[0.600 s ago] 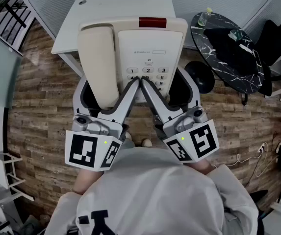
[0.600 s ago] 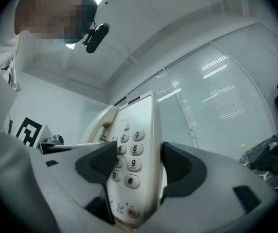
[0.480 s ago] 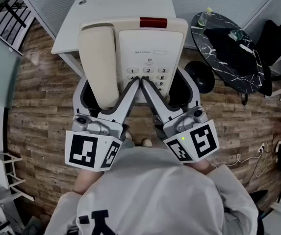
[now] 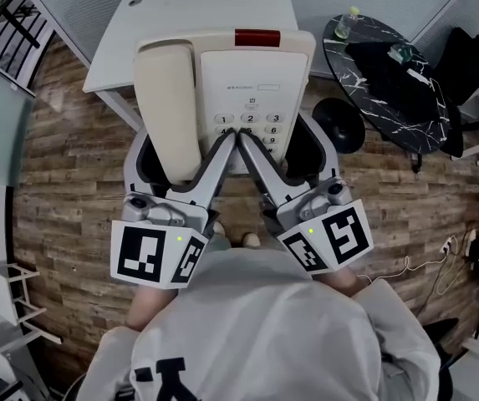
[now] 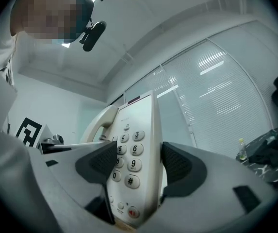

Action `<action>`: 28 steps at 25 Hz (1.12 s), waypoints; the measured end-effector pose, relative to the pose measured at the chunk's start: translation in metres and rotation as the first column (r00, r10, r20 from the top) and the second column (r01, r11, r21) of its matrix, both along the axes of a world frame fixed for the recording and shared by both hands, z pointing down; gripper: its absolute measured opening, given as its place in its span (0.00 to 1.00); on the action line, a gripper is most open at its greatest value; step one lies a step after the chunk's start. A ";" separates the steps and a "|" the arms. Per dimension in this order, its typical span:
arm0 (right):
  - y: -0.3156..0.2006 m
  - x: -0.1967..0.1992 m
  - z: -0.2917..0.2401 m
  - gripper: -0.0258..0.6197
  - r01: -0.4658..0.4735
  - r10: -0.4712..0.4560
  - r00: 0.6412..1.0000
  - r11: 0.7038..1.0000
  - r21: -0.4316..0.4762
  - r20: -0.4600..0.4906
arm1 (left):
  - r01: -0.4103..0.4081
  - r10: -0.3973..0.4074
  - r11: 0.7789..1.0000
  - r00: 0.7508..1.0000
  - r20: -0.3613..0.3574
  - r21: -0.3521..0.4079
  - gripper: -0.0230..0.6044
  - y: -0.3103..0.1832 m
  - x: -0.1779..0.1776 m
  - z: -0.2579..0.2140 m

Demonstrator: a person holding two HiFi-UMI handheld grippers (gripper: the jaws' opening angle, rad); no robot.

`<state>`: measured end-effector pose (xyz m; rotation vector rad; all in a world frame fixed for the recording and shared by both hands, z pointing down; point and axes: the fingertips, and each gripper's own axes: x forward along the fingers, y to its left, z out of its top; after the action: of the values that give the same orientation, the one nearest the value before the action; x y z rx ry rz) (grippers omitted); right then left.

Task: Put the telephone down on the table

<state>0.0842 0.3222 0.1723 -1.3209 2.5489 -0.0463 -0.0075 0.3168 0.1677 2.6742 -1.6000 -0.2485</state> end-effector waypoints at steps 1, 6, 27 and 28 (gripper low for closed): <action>-0.001 0.000 0.002 0.50 -0.001 0.001 1.000 1.000 -0.006 0.004 | 0.000 0.000 1.000 1.000 0.001 -0.004 0.65 -0.001 0.000 0.001; -0.005 -0.008 0.004 0.50 -0.007 0.008 1.000 1.000 -0.016 0.007 | -0.002 0.002 1.000 1.000 -0.006 -0.015 0.65 -0.005 -0.008 0.004; -0.042 -0.074 0.004 0.50 -0.062 0.062 0.998 0.998 -0.007 0.019 | -0.039 0.039 0.999 0.999 -0.021 -0.009 0.65 -0.046 -0.075 0.003; -0.042 -0.074 0.006 0.50 -0.064 0.064 0.998 0.998 -0.013 0.022 | -0.040 0.040 0.999 0.999 -0.018 -0.011 0.65 -0.046 -0.075 0.004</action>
<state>0.0106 0.2802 0.1780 -1.3981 2.4898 -0.0639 -0.0820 0.2706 0.1715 2.6849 -1.5362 -0.2606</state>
